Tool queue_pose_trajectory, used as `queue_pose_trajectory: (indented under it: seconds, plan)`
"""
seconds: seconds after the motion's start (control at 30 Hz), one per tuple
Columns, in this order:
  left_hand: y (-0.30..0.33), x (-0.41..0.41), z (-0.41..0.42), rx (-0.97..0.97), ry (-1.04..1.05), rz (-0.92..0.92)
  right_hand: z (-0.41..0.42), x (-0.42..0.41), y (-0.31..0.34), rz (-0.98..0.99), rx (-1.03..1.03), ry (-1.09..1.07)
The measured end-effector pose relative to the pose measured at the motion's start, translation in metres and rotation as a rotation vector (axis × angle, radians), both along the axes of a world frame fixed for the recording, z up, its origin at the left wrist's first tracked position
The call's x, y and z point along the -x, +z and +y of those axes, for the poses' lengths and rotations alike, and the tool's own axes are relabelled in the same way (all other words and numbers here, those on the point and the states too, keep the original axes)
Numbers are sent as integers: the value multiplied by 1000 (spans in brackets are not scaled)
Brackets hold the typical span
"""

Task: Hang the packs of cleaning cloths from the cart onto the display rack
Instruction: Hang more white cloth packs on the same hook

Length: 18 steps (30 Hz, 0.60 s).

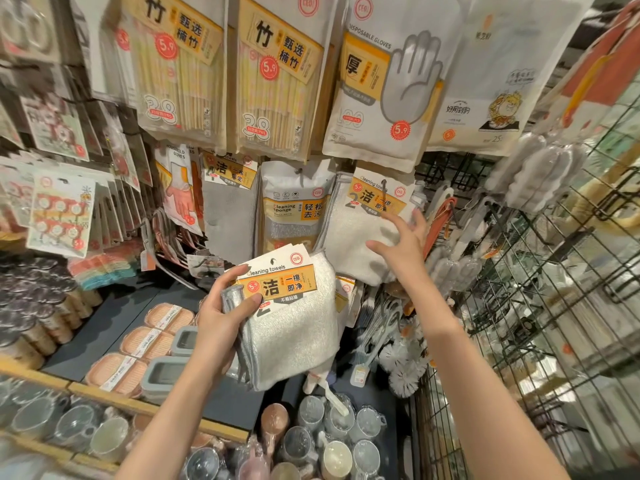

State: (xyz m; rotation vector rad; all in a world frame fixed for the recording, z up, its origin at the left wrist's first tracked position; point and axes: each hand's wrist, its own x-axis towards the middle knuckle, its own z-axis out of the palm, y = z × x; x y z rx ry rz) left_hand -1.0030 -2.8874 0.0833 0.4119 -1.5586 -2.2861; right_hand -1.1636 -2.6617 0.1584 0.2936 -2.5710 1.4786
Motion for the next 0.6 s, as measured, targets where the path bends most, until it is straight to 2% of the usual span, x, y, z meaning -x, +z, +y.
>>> queue_pose_trajectory:
  seconds: [0.23, 0.6]
  plan:
    - [-1, -2, 5, 24, 16, 18, -40, -38, -26, -36, -35, 179]
    - [-1, -5, 14, 28, 34, 34, -57, -65, -45, -127, 18, 249]
